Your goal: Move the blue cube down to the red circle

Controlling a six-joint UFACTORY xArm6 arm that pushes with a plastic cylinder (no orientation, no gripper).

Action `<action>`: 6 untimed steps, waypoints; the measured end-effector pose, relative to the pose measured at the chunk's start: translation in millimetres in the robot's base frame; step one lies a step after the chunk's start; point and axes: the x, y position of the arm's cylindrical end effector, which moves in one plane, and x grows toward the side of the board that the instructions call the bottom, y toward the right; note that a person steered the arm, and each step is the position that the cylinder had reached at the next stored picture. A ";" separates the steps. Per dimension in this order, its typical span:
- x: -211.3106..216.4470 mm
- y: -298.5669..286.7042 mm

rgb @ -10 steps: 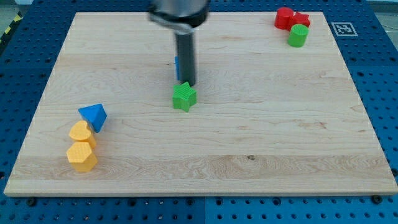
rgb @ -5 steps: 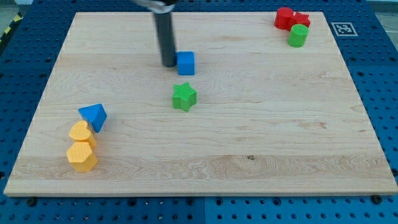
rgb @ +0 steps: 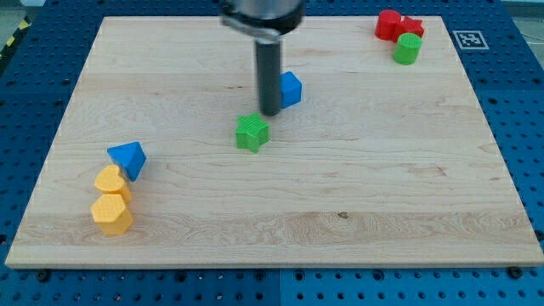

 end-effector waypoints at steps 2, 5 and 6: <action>-102.0 70.4; -122.1 -14.5; -138.3 38.4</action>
